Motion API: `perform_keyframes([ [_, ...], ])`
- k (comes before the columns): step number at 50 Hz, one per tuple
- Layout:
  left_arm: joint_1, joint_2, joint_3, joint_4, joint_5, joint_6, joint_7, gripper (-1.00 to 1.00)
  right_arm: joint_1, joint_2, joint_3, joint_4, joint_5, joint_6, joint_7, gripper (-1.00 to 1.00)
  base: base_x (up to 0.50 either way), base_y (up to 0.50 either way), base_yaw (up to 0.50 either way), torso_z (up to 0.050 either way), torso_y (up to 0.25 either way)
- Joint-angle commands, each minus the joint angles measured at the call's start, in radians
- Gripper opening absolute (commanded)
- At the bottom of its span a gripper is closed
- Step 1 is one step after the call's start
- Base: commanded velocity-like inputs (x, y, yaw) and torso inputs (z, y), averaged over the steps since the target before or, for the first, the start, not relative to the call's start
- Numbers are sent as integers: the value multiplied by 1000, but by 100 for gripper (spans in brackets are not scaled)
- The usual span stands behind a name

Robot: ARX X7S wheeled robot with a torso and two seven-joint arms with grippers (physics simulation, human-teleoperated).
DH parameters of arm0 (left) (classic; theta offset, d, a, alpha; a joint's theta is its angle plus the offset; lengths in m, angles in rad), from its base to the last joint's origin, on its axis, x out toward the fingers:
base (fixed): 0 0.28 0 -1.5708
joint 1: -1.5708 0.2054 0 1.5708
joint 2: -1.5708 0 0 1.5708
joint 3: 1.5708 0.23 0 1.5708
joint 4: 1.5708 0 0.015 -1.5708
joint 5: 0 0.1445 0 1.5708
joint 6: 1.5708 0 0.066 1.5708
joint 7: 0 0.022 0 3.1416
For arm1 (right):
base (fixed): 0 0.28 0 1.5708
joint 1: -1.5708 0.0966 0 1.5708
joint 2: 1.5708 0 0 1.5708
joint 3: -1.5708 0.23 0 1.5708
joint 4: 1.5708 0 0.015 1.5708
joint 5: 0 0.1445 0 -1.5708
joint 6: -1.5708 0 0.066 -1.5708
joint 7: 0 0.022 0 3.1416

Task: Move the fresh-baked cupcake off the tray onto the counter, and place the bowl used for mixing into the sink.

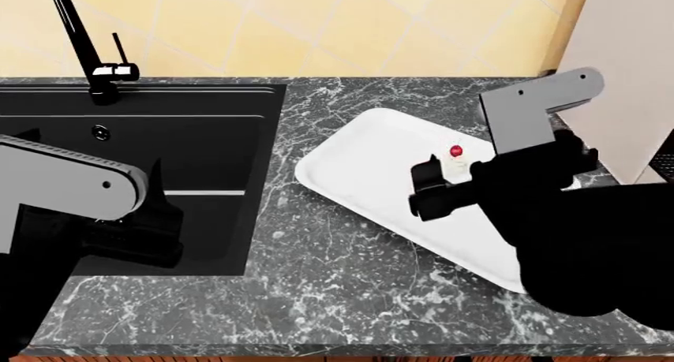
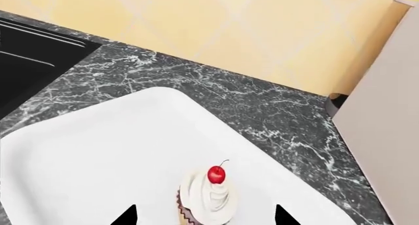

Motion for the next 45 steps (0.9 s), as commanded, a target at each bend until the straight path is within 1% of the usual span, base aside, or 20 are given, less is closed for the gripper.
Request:
perform_keyframes([
  [1, 3, -6, 0, -1, 7, 2, 9, 100, -10, -43, -24, 76, -39, -22, -1, 100, 0, 0, 0, 0, 0],
  [10, 38, -20, -16, 8, 25, 14, 23, 100, -42, -97, -48, 158, -118, -70, -47, 100, 0, 0, 0, 0, 0],
  [14, 56, -23, -25, 14, 37, 21, 32, 100, -43, -101, -39, 160, -107, -79, -37, 100, 0, 0, 0, 0, 0],
  [21, 43, -26, -19, 12, 28, 21, 27, 100, -48, -109, -33, 191, -124, -102, -49, 100, 0, 0, 0, 0, 0],
  [28, 60, -25, -18, 15, 39, 23, 32, 100, -45, -116, -24, 198, -121, -114, -28, 100, 0, 0, 0, 0, 1],
  [32, 48, -25, -13, 12, 34, 22, 28, 100, -39, -126, -29, 211, -142, -121, -32, 100, 0, 0, 0, 0, 0],
  [38, 63, -29, -19, 14, 45, 27, 37, 100, -46, -144, -56, 236, -197, -133, -45, 100, 0, 0, 0, 0, 0],
  [45, 72, -31, -23, 18, 52, 31, 44, 100, -47, -151, -65, 235, -215, -139, -51, 100, 0, 0, 0, 0, 0],
])
